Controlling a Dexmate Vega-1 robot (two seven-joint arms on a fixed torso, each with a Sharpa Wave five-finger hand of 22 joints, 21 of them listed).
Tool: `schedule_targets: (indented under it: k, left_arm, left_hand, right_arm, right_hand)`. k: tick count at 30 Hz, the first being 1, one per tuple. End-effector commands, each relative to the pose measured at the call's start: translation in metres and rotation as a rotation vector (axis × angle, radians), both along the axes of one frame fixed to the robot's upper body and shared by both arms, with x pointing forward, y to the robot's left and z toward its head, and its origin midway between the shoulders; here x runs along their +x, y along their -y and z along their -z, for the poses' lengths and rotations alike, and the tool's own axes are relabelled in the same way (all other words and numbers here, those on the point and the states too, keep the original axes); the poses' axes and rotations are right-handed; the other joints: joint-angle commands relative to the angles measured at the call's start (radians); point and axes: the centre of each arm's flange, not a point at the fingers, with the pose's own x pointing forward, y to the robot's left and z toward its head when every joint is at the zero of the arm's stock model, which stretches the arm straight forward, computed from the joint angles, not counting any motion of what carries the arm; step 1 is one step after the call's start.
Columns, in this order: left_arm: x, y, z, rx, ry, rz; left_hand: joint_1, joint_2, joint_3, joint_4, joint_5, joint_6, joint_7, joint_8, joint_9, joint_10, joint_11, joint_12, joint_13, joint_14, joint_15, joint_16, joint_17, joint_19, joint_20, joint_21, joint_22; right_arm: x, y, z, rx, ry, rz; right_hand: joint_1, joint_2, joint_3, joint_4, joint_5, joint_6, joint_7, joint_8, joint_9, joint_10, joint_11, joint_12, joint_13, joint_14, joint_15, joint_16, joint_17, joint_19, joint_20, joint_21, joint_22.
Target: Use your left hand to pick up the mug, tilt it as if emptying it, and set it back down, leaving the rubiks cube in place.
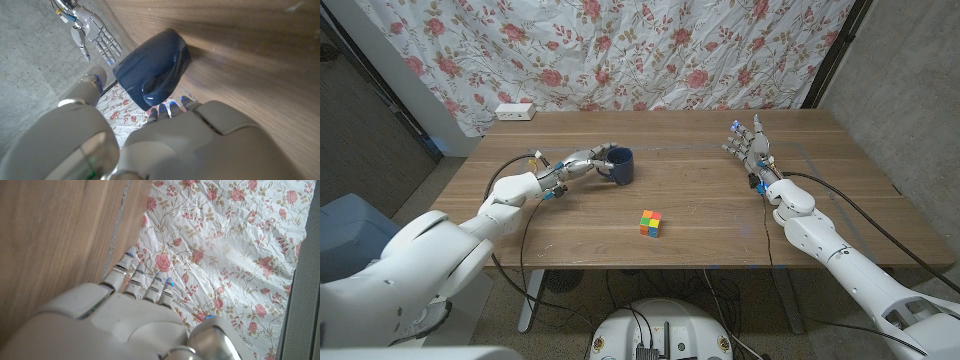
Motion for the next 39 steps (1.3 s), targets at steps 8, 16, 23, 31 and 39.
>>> schedule_targets:
  k: [8,16,23,31,39]
  left_arm:
    - [-0.002,0.008,0.011,-0.047,0.03,-0.018]
    - [-0.001,0.012,0.015,-0.083,0.055,-0.049]
    - [-0.002,0.015,0.02,-0.093,0.071,-0.066]
    - [-0.004,0.02,0.026,-0.109,0.072,-0.072]
    - [-0.004,0.024,0.031,-0.125,0.074,-0.086]
  left_hand:
    - [0.058,-0.012,0.02,0.0,0.004,0.05,0.017,0.023,0.004,0.07,0.007,0.021,0.009,0.081,0.003,0.014,0.003,0.013,-0.004,0.013,0.003]
    - [0.1,-0.021,0.027,-0.001,0.007,0.105,0.039,0.042,0.007,0.136,0.015,0.038,0.013,0.156,0.004,0.022,0.004,0.057,-0.013,0.013,0.003]
    - [0.128,-0.027,0.029,-0.001,0.008,0.135,0.051,0.052,0.008,0.167,0.017,0.044,0.015,0.19,0.008,0.022,0.005,0.093,-0.022,0.016,0.003]
    - [0.148,-0.034,0.028,-0.001,0.007,0.156,0.055,0.06,0.009,0.198,0.019,0.052,0.016,0.221,0.008,0.024,0.005,0.115,-0.03,0.015,0.003]
    - [0.17,-0.045,0.024,-0.001,0.006,0.179,0.052,0.071,0.011,0.227,0.014,0.057,0.02,0.253,0.002,0.025,0.006,0.137,-0.04,0.014,0.003]
  right_arm:
    - [0.0,0.0,0.0,0.0,0.0,0.0]
    - [0.0,0.0,0.0,0.0,0.0,0.0]
    - [0.0,0.0,0.0,0.0,0.0,0.0]
    - [0.0,0.0,0.0,0.0,0.0,0.0]
    - [0.0,0.0,0.0,0.0,0.0,0.0]
  right_hand:
    - [0.008,0.023,0.001,0.007,0.004,-0.002,-0.006,0.004,0.002,0.008,0.002,0.005,0.004,0.007,-0.048,0.003,0.005,0.004,0.001,0.006,0.005]
    - [0.008,0.023,0.001,0.007,0.004,-0.002,-0.006,0.004,0.002,0.008,0.001,0.005,0.004,0.007,-0.048,0.003,0.005,0.003,0.0,0.006,0.005]
    - [0.008,0.023,0.001,0.007,0.004,-0.002,-0.006,0.004,0.002,0.008,0.001,0.005,0.004,0.007,-0.05,0.003,0.005,0.004,0.0,0.006,0.005]
    - [0.008,0.023,0.001,0.007,0.004,-0.002,-0.006,0.004,0.002,0.008,0.001,0.005,0.004,0.007,-0.048,0.003,0.005,0.004,0.0,0.006,0.005]
    - [0.008,0.023,0.001,0.007,0.004,-0.002,-0.006,0.004,0.002,0.008,0.003,0.005,0.004,0.007,-0.049,0.003,0.005,0.004,0.0,0.006,0.005]
